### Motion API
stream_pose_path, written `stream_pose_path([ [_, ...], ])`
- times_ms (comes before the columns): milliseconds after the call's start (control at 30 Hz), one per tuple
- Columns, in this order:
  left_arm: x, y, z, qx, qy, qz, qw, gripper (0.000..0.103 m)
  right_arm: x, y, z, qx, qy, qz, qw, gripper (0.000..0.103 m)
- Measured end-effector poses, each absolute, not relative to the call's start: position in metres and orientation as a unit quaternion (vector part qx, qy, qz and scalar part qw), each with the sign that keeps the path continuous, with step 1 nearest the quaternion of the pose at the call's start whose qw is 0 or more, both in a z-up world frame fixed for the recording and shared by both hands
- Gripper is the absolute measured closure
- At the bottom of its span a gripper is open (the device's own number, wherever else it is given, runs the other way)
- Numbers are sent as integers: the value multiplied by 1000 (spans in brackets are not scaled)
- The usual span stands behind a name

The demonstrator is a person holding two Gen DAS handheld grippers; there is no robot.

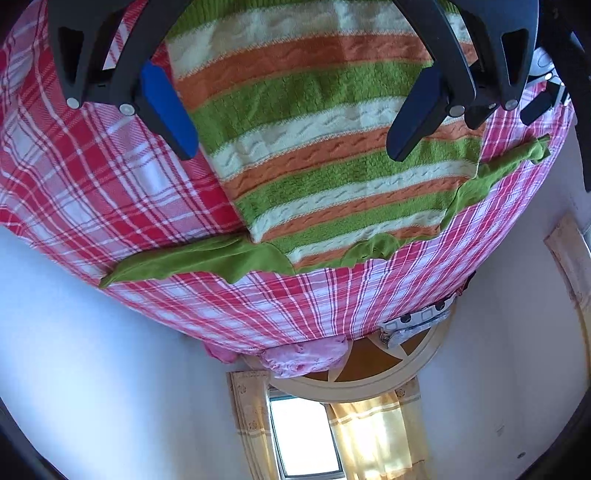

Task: Fold small clothes

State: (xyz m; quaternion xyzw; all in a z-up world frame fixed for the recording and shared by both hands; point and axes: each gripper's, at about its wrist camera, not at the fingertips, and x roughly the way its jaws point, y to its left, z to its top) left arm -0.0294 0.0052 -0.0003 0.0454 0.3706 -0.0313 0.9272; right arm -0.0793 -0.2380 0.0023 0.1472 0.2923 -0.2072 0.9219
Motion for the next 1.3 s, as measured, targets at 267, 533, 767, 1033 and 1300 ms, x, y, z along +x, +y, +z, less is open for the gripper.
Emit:
stream_pose_path([
  [267, -68, 5, 18, 51, 342, -21, 938, 6, -119, -224, 18, 122, 263, -204, 935, 1],
  [533, -110, -2, 29, 59, 320, -25, 945, 6, -171, -218, 28, 124, 224, -206, 944, 1],
  [767, -134, -11, 37, 69, 304, -34, 950, 6, -198, -216, 41, 137, 207, -215, 945, 1],
  [1033, -153, 1, 43, 60, 286, -43, 955, 6, -212, -204, 52, 126, 184, -224, 949, 1],
  [1300, -158, 16, 43, 48, 282, -36, 958, 6, -205, -187, 47, 126, 199, -209, 949, 1],
])
